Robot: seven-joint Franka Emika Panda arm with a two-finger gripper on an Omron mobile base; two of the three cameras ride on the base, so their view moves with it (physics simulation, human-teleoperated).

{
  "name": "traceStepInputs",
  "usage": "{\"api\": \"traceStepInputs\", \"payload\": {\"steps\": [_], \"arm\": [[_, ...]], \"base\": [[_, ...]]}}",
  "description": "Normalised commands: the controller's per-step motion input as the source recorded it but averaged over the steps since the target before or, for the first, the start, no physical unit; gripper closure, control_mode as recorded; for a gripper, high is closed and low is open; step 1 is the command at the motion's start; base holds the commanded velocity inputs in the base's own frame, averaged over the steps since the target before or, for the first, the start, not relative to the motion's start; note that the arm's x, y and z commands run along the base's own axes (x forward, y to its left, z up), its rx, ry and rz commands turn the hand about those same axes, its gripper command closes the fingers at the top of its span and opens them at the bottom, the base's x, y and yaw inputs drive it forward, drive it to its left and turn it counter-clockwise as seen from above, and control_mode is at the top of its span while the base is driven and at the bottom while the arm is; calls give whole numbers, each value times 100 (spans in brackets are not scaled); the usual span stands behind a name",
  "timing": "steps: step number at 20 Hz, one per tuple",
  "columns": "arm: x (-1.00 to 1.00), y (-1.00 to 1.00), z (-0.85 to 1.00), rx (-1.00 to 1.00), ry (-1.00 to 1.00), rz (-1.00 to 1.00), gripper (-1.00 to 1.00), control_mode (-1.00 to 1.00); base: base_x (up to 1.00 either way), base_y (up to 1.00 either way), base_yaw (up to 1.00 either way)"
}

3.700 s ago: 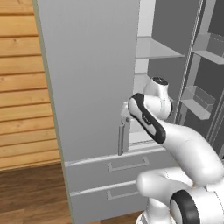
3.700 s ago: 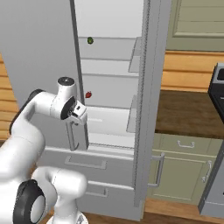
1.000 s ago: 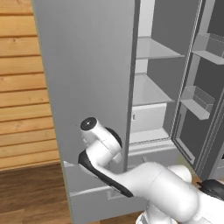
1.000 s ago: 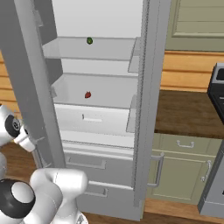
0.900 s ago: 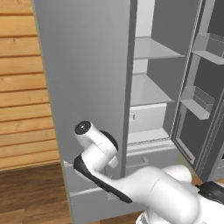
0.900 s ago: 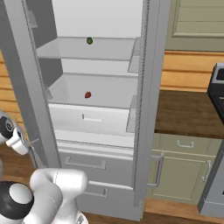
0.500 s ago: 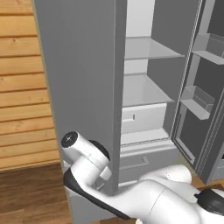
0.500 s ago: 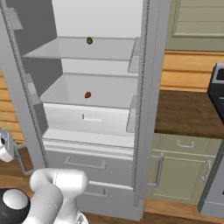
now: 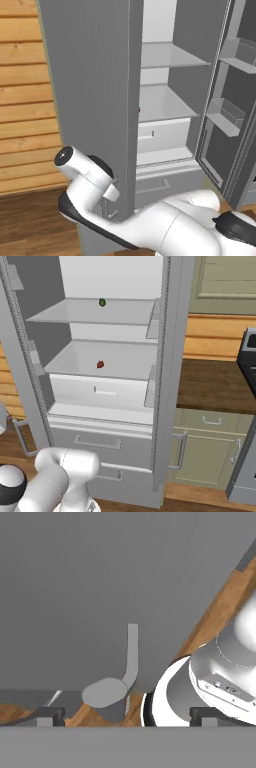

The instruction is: Take the strawberry from the fridge and place it on top of the pancake, located on the dining counter.

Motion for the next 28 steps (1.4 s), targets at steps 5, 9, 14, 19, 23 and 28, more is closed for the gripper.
{"api": "traceStepInputs", "payload": {"steps": [5, 9, 14, 19, 23, 28], "arm": [[0, 18, 78, -2, -7, 0, -100, -100], [-42, -27, 44, 17, 1, 16, -100, -100], [-99, -43, 26, 26, -11, 41, -100, -100], [-96, -35, 63, 23, -13, 49, -100, -100], [-36, -60, 87, 47, 5, 32, -100, -100], [-13, -97, 84, 62, 3, 21, -100, -100]], "base": [[0, 0, 0], [0, 0, 0], [0, 0, 0], [0, 0, 0], [0, 0, 0], [0, 0, 0]]}}
